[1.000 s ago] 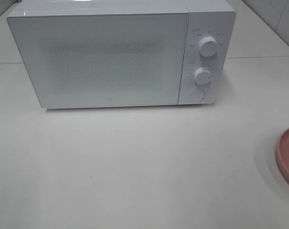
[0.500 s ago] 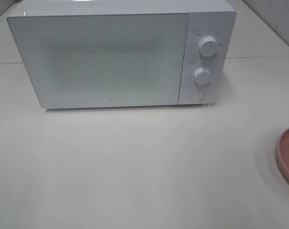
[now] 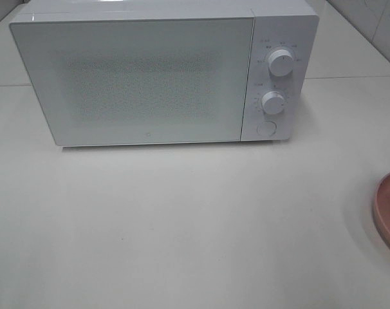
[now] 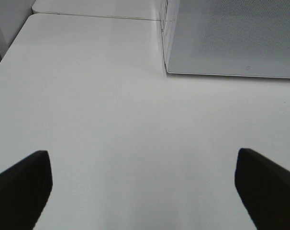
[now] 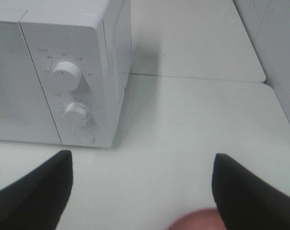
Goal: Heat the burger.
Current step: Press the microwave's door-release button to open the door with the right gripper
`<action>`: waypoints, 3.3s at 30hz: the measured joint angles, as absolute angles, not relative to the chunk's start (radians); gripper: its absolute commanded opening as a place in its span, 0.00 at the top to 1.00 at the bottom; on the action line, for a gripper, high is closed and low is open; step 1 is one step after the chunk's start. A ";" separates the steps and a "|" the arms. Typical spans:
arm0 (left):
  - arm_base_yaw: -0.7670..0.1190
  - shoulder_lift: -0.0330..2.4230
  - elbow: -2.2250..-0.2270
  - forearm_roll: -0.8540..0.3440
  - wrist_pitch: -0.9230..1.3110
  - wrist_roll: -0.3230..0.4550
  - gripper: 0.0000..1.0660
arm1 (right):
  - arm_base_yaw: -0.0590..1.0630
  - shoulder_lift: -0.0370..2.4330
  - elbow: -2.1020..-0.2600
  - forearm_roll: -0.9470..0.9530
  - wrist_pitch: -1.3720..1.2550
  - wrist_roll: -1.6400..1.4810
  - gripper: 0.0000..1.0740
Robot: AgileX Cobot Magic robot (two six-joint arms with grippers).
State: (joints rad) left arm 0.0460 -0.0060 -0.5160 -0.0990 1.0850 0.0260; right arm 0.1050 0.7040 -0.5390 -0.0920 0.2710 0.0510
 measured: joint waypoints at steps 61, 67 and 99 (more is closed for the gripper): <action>0.046 -0.006 -0.516 -0.099 1.085 0.026 0.10 | 0.627 1.390 -0.254 0.478 -0.814 -0.272 0.40; 0.046 -0.006 -0.516 -0.099 1.085 0.026 0.10 | 0.712 1.440 -0.254 0.603 -0.908 -0.200 0.62; 0.046 -0.006 -0.516 -0.099 1.085 0.026 0.10 | 0.721 1.505 -0.255 0.645 -0.923 1.155 1.00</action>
State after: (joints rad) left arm 0.0460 -0.0060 -0.5160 -0.0990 1.0850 0.0260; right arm 0.7210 1.5050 -0.2550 0.6450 -0.9230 1.1550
